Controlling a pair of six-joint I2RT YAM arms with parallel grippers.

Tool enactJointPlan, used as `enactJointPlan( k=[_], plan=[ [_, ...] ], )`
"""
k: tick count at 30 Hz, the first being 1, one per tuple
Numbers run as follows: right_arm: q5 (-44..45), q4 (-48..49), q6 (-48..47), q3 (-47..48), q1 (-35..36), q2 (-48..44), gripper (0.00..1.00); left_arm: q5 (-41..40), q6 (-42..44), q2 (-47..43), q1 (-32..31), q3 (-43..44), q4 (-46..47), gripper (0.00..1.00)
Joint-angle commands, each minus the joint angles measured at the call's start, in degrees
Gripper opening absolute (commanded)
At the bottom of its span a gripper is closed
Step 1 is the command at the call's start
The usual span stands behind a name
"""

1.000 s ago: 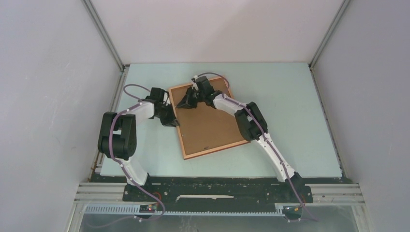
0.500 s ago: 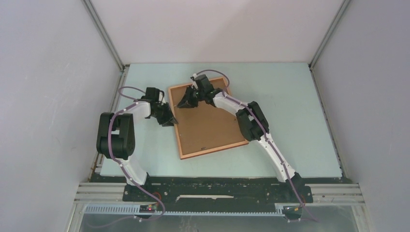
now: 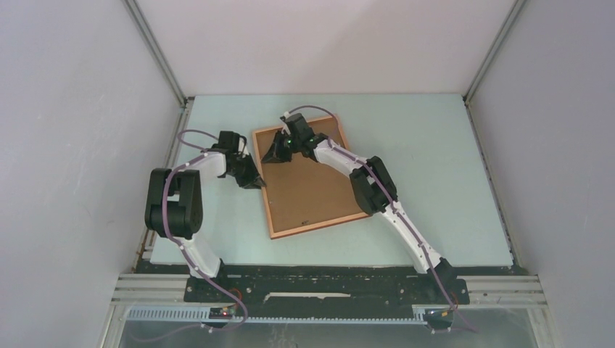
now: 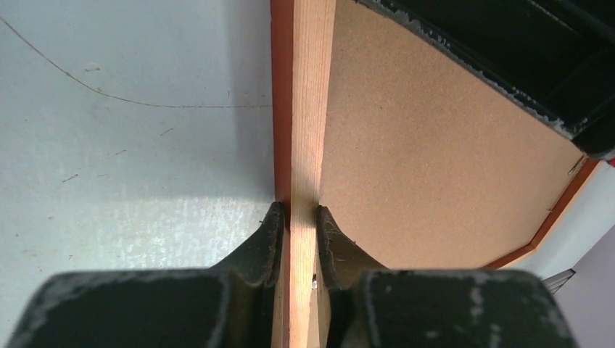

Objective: Put the photo into the frame
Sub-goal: Install the photo frame at the center of the board.

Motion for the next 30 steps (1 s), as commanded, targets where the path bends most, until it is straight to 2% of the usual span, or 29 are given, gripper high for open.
enactJointPlan(
  k=[1,5,12,17,20,25,28,30],
  plan=[
    [1.3,-2.3,0.7,4.1,-0.1,2.6,0.07,-1.0,1.9,-1.8,-0.5,0.1,-0.4,0.04],
    [2.0,-2.8,0.9,6.7,0.0,4.0,0.07,-1.3,2.4,-2.1,-1.6,0.0,-0.6,0.00],
    [1.0,1.8,0.8,9.5,-0.4,5.8,0.07,-1.3,2.5,-1.8,-3.1,-0.2,-0.7,0.00],
    [-3.8,1.8,-1.7,7.6,-2.8,0.7,0.18,-4.3,4.6,-1.6,-2.9,1.0,-2.5,0.00],
    [-8.3,1.8,-6.4,-0.7,-4.8,-9.6,0.27,-7.9,6.7,-0.6,-2.8,3.4,-5.6,0.00],
    [-5.0,-0.5,-19.7,-23.0,-8.3,-31.4,0.52,-10.2,7.3,-1.3,-2.3,4.6,-6.7,0.02],
    [-0.5,-2.5,-23.1,-33.9,-13.3,-39.4,0.59,-10.4,7.2,-1.5,-2.2,5.2,-7.1,0.05],
    [1.1,-3.5,-23.5,-40.7,-17.6,-42.1,0.59,-10.3,7.1,-1.2,-2.0,5.9,-7.5,0.06]
  ],
)
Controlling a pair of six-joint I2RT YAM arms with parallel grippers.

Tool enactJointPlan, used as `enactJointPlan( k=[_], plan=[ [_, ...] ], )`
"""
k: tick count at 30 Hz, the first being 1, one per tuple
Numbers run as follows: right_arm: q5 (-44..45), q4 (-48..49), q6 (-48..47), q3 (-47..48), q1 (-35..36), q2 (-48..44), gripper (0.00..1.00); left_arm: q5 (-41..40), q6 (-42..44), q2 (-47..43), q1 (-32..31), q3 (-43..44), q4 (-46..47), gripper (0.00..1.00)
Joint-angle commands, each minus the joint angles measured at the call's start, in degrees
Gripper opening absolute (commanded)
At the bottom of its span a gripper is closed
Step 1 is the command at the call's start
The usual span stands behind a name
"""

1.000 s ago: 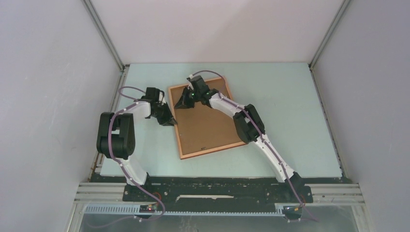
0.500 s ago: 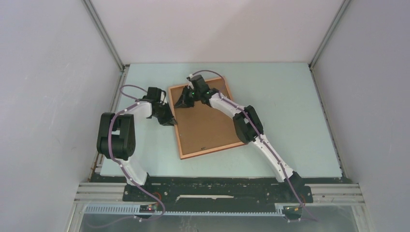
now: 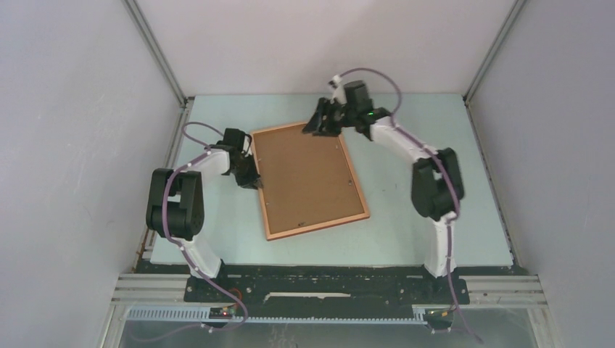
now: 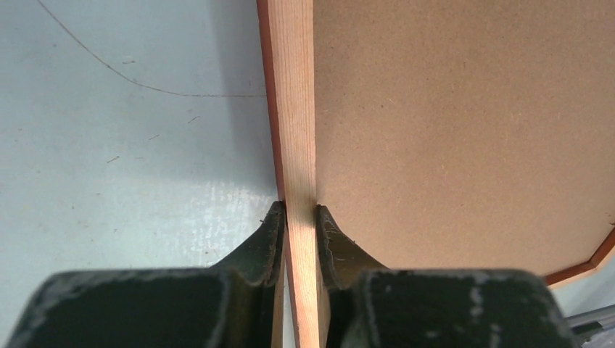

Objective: Put the photo into the frame
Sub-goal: Install the photo frame at the center of the board.

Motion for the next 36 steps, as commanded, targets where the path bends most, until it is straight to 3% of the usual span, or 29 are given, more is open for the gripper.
enactJointPlan(
  k=[1,7,17,27,31,36],
  plan=[
    [4.4,-1.2,-7.3,-11.1,-9.0,-9.1,0.59,-2.7,2.6,-0.4,0.9,3.7,-3.1,0.06],
    [4.9,-5.2,-11.8,-15.7,-17.6,-7.9,0.60,-1.3,2.8,2.4,3.6,6.5,-4.2,0.03],
    [3.3,-8.0,-14.6,-13.1,-17.6,-4.6,0.64,-2.4,3.0,2.1,6.6,8.0,-5.2,0.10],
    [4.4,-9.3,-14.1,-8.3,-14.6,0.4,0.59,-10.0,3.8,-10.4,6.6,6.8,-3.9,0.44],
    [4.5,-9.1,-13.4,-6.7,-14.2,2.1,0.58,-7.7,1.3,-18.0,6.0,5.9,-3.0,0.51],
    [4.3,-9.8,-13.0,-4.7,-13.8,3.6,0.55,-4.0,-3.8,-22.2,-3.2,4.8,3.4,0.64]
  ],
)
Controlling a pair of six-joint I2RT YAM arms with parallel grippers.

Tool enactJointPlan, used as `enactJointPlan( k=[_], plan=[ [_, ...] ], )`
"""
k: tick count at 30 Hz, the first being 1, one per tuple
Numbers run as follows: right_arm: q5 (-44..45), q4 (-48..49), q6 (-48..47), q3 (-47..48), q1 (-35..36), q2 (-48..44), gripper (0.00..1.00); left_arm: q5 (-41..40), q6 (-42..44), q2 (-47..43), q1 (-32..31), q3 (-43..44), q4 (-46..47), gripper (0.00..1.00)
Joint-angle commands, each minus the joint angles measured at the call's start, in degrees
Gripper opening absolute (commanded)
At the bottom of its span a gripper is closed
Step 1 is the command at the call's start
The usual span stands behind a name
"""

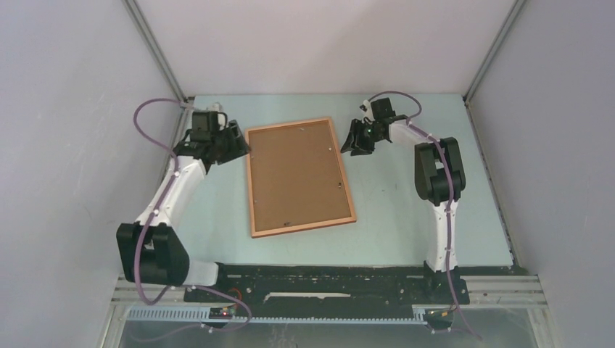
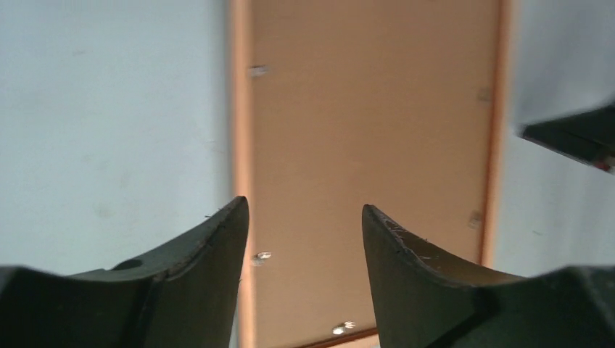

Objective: Put the photo into the frame
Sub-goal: Install the photo frame at the center of the board.

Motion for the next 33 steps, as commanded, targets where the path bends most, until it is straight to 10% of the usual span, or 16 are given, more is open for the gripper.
enactJointPlan(
  k=[1,10,21,27,33],
  plan=[
    [0.0,-0.3,-0.2,3.7,0.7,0.8,0.55,2.6,-4.9,-1.8,-10.1,0.6,7.5,0.65],
    [-0.6,-2.3,0.1,8.0,2.6,4.9,0.44,7.3,-12.8,16.0,-20.7,9.0,21.9,0.61],
    [-4.2,-3.3,1.6,10.7,1.8,8.3,0.23,5.3,-26.5,40.1,-24.1,23.8,35.0,0.25],
    [-4.3,-3.8,1.5,11.4,2.1,8.7,0.14,3.1,-30.0,43.6,-25.0,23.7,36.5,0.02],
    [-4.2,-4.7,1.3,12.1,2.3,9.2,0.12,2.7,-32.6,44.5,-25.9,21.1,39.4,0.00]
  ],
)
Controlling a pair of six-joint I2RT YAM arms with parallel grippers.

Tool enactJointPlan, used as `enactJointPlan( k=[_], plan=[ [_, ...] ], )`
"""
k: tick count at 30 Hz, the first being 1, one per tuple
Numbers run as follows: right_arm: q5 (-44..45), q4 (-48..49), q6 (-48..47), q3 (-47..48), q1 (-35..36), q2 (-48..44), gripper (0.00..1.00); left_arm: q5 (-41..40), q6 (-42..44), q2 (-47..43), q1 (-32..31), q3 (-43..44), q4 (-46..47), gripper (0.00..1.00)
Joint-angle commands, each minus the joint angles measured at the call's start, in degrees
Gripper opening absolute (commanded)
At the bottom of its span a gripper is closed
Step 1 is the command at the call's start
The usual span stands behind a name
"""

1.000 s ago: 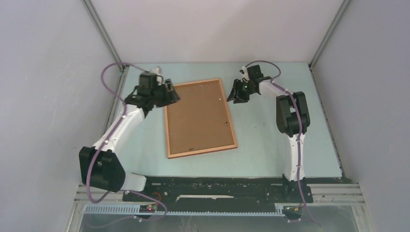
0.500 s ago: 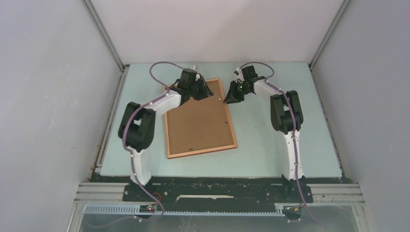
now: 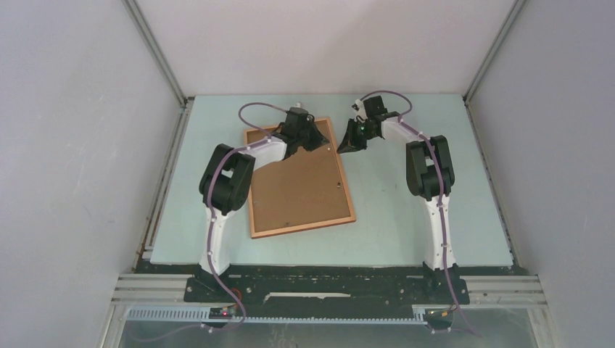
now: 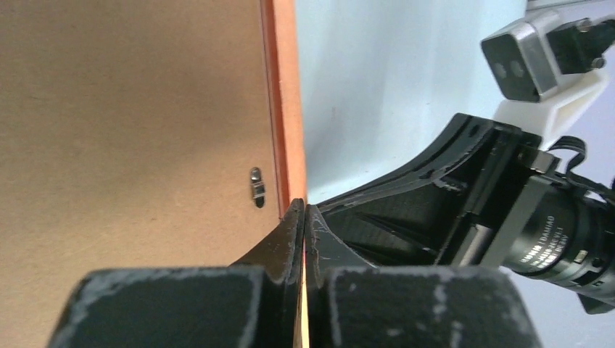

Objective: Put the photo into the frame
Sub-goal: Install the photo frame at the center of the board.

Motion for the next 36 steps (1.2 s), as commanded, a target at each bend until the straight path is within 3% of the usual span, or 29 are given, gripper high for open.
enactJointPlan(
  k=[1,16,36],
  plan=[
    [-0.2,-1.1,0.0,1.8,0.8,1.2,0.12,-1.2,-3.8,0.7,-1.0,-0.2,4.7,0.00],
    [0.0,-1.4,-0.1,2.2,0.8,1.7,0.10,-4.6,-7.5,2.0,-0.8,-3.2,4.2,0.00],
    [0.0,-2.0,-0.2,2.9,0.9,2.2,0.10,-2.7,-9.5,3.3,-0.3,-4.8,8.1,0.00]
  ],
)
